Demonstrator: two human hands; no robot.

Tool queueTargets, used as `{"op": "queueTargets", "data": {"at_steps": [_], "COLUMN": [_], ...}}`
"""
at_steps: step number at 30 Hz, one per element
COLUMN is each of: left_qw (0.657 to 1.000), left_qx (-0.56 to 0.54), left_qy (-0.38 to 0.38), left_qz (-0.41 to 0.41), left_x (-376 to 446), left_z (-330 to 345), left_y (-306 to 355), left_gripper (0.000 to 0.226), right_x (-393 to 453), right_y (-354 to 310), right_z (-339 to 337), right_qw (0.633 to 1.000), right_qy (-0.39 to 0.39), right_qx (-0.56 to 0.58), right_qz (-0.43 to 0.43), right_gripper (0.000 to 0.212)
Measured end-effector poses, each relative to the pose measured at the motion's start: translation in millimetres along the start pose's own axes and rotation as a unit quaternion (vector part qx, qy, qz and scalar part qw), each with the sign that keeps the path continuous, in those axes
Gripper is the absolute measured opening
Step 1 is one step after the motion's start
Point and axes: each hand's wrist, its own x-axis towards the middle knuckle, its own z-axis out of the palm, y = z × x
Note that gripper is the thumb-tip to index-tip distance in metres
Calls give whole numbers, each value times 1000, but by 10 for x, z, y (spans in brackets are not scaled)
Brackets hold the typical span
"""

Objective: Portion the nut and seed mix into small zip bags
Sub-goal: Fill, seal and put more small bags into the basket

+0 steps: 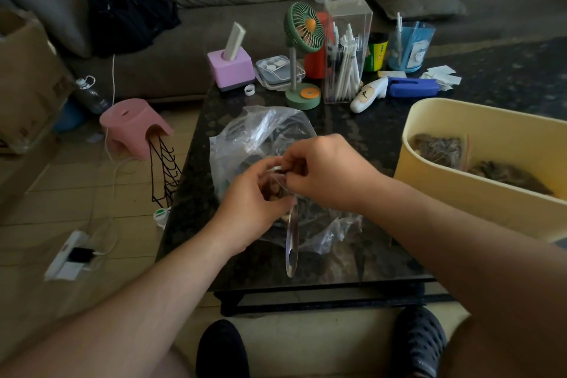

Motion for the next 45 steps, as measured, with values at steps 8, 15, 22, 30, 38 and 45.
{"op": "queueTargets", "data": {"at_steps": [8,15,22,30,38,45], "left_qw": [1000,999,988,967,967,964], "left_qx": [2,-32,-141,-252,-247,-258], "left_qy": [14,23,60,24,35,60], "left_qz": [9,3,-13,-28,-43,-28], "left_x": [2,-24,8,13,95,151], "left_z": [-28,-29,14,125,104,224], "left_y": [-65,-49,50,165,176,267], "left_gripper": [70,65,64,24,19,14], "right_x": [32,30,-88,-129,-162,-165], "right_y": [-7,29,26,164,212,249], "right_z": [62,-7,-7,-146,-243,-248], "right_qw": [997,998,991,992,995,992], "right_qy": [-71,-10,-93,110,55,114], "right_qx": [-37,14,68,-20,-43,-27], "right_qz": [20,56,65,-60,-73,-40], "right_gripper": [16,21,13,10,13,15]}}
